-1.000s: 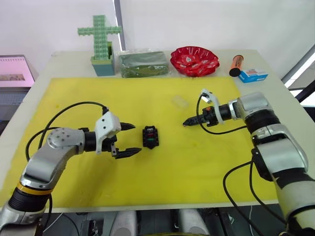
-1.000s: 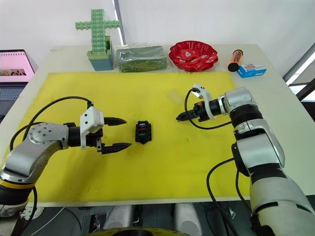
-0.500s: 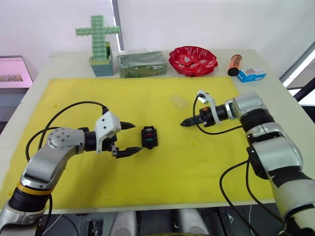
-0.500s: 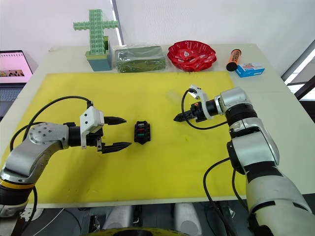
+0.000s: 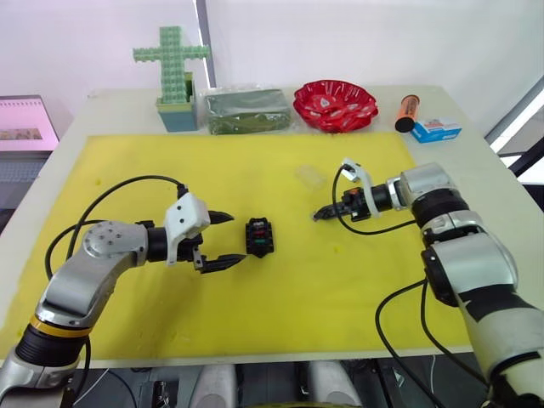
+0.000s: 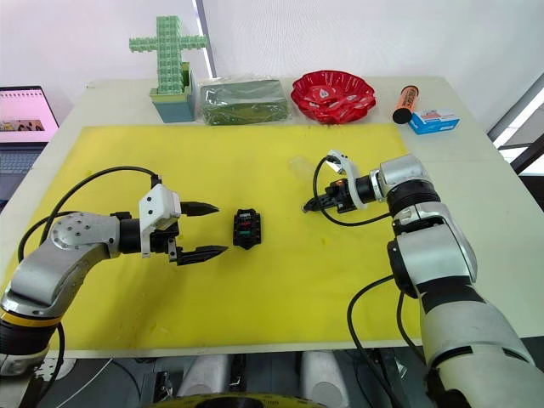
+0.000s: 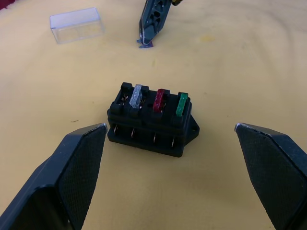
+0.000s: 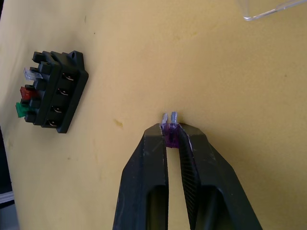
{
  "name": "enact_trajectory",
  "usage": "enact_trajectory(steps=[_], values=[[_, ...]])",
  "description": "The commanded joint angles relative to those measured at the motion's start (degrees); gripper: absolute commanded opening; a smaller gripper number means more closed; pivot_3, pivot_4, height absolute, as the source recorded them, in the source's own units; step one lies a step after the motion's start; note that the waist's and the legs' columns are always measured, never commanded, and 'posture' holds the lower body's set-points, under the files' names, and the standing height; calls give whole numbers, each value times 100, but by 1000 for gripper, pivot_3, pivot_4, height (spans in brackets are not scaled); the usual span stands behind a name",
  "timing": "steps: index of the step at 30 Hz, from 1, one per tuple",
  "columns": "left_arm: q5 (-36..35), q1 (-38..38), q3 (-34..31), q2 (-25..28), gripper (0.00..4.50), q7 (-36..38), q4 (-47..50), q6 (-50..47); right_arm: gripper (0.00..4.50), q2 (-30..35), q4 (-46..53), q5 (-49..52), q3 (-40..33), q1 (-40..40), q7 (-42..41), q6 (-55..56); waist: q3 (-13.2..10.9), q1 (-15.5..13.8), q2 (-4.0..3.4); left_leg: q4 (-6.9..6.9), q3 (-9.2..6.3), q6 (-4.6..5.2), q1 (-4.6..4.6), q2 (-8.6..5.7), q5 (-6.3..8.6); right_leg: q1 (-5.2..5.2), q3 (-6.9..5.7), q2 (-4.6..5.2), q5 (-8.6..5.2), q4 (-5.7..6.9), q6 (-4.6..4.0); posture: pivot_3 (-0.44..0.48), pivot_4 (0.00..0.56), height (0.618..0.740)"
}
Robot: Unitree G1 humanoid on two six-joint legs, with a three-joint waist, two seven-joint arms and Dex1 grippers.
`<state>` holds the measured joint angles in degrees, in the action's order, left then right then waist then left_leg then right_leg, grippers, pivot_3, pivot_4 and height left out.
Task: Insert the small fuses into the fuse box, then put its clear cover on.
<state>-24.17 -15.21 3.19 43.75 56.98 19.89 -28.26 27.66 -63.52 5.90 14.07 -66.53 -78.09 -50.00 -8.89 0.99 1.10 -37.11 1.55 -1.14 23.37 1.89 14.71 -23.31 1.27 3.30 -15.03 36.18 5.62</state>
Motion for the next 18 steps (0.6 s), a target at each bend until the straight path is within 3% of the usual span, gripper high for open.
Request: enact_trajectory(steps=[1,3,13,18], values=[[13,23,-86,31,4500,-46,179,48,272,-29,-38,-89,-81,-146,-2,79,0,1,0,0,0,0,0,0,0,0,0,0,0,0,0,0,150,740],[21,30,-80,27,4500,-59,182,54,31,-38,-60,-96,-102,-151,4,94,0,0,0,0,0,0,0,0,0,0,0,0,0,1,0,0,150,740],[7,165,-98,30,4500,-137,305,64,31,140,331,-15,-257,-73,18,-229,-1,-9,-1,-1,0,0,0,0,0,0,0,1,0,1,0,0,150,740],[-24,370,-154,31,4500,-196,431,69,31,348,2475,740,-1059,401,654,-2023,-3,-28,-5,1,-2,0,2,0,0,-1,0,3,0,2,0,0,150,740]])
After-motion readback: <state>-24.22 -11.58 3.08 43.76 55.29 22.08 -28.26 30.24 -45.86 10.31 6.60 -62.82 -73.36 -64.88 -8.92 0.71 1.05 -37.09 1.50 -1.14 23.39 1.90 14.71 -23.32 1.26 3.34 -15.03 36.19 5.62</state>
